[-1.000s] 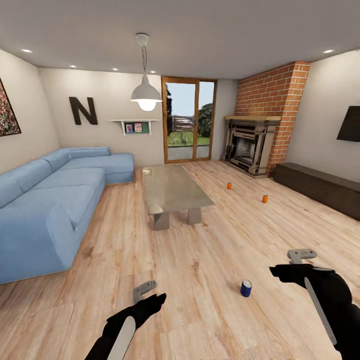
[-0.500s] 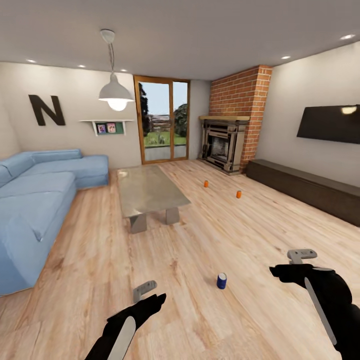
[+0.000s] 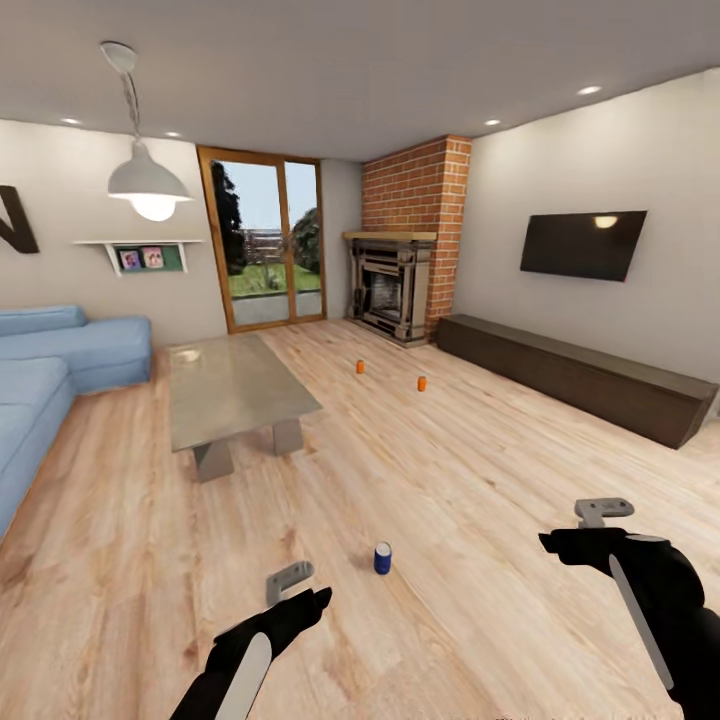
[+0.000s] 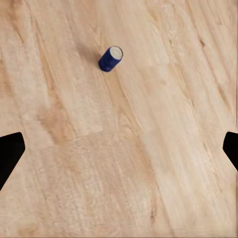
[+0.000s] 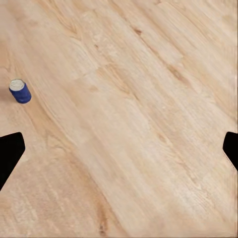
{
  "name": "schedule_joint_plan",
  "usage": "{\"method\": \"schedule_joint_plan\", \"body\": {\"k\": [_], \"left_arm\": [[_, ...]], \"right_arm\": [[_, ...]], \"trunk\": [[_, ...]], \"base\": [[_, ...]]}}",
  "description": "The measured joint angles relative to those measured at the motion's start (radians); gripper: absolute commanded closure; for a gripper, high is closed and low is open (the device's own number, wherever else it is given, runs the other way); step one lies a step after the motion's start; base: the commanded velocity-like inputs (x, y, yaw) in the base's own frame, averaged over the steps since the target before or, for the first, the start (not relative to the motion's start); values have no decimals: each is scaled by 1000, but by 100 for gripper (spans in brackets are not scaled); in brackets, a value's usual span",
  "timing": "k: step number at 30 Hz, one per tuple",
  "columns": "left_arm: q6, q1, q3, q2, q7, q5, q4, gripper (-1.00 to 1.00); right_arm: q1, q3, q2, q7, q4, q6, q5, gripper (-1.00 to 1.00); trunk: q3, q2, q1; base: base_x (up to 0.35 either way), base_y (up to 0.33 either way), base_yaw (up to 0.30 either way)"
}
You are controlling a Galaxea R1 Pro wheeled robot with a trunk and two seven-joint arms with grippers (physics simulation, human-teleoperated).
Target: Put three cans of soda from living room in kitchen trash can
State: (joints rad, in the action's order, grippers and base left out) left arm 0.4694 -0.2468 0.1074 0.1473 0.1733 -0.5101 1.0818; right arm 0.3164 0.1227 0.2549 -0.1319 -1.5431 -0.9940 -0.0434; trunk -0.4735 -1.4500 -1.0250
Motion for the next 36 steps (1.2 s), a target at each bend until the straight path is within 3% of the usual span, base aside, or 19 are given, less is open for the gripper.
{"method": "schedule_joint_plan", "body": {"k": [25, 30, 36], "left_arm": [[0, 1, 1, 0, 3, 1, -2, -100], [0, 1, 1, 0, 3, 1, -2, -100], [2, 1, 3, 1, 1, 1, -2, -100]], "right_arm": [[3, 3, 0, 0, 5, -1, -1, -100], [18, 63, 0, 1, 52, -39, -3, -100], [84, 86, 3, 1, 161, -49, -3, -100]], "trunk": [[0, 0, 0], [0, 0, 0], [0, 0, 0]], "base": [[207, -247, -287], [198, -253, -287], [197, -253, -287]]}}
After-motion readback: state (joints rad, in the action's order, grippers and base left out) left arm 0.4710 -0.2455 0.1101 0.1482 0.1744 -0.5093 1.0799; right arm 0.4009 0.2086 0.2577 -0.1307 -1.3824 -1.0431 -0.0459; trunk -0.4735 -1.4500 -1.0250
